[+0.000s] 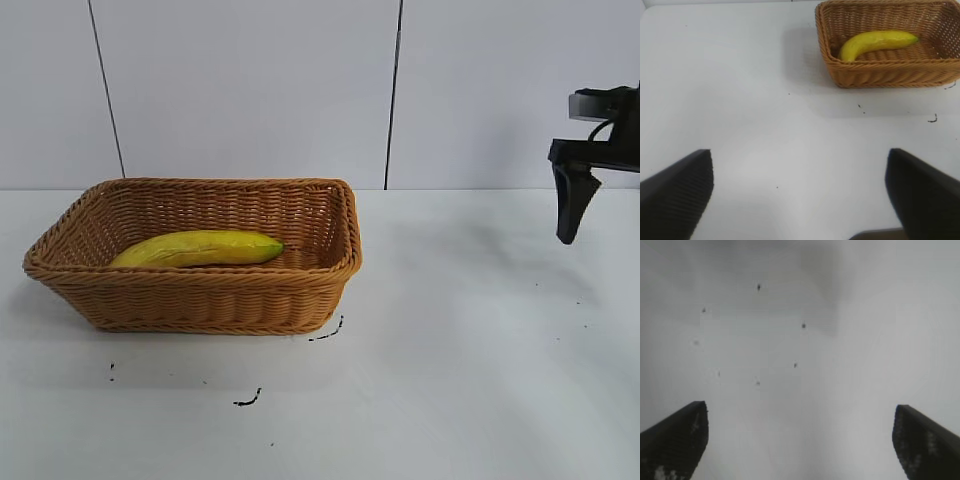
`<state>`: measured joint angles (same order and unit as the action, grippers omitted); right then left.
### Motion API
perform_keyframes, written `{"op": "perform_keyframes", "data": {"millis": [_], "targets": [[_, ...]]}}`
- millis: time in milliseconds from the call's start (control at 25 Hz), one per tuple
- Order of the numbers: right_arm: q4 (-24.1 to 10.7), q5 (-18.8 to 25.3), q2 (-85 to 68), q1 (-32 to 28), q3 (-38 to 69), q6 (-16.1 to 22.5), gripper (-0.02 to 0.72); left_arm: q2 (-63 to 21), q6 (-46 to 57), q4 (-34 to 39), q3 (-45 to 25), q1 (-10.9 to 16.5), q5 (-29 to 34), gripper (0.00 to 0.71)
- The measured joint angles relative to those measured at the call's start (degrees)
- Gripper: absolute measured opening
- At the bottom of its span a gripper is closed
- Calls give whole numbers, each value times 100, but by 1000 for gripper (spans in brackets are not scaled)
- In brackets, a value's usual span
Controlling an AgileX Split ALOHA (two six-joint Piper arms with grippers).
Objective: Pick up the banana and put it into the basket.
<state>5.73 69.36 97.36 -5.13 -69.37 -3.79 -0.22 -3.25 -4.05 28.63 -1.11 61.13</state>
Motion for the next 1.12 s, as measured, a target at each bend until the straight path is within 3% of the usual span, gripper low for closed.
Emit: {"op": "perform_keyframes", "data": {"millis": [560, 680, 920, 1120], "targets": [[102, 12, -4872, 0, 2061, -394, 690, 0, 0, 0, 0, 0, -8, 693], [102, -192, -5949, 0, 2477, -514, 690, 0, 0, 0, 0, 0, -8, 693], [102, -1158, -7840, 0, 3533, -627, 690, 0, 0, 0, 0, 0, -3, 693], [98, -1013, -8522, 0, 4042, -627, 690, 0, 0, 0, 0, 0, -3, 693]]}}
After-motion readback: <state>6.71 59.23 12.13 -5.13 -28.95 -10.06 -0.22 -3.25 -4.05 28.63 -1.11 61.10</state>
